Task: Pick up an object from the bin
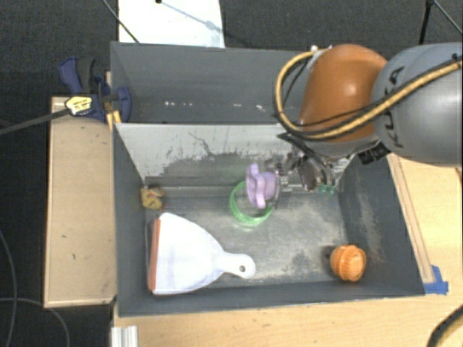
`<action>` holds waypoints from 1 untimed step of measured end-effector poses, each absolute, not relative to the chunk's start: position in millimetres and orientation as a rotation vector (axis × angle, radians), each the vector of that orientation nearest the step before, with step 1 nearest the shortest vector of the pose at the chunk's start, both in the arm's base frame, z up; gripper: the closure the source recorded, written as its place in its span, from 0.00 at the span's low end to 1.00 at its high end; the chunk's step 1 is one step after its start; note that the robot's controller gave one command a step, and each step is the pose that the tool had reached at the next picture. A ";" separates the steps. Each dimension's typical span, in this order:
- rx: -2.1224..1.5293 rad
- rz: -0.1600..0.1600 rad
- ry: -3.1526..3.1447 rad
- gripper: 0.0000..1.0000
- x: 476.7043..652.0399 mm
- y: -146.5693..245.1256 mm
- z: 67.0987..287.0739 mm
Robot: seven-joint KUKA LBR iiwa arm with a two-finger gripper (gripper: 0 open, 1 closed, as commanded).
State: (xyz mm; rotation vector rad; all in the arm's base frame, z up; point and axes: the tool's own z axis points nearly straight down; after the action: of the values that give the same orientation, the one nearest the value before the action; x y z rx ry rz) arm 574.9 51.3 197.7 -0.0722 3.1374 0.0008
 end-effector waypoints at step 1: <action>-0.074 0.000 3.138 1.00 574.9 51.2 197.6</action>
Offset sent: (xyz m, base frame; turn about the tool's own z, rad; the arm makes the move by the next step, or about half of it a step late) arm -0.0058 0.0106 0.0625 -0.0283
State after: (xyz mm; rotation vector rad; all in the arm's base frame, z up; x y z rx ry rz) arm 574.9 51.2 197.6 -0.0738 3.1375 0.0004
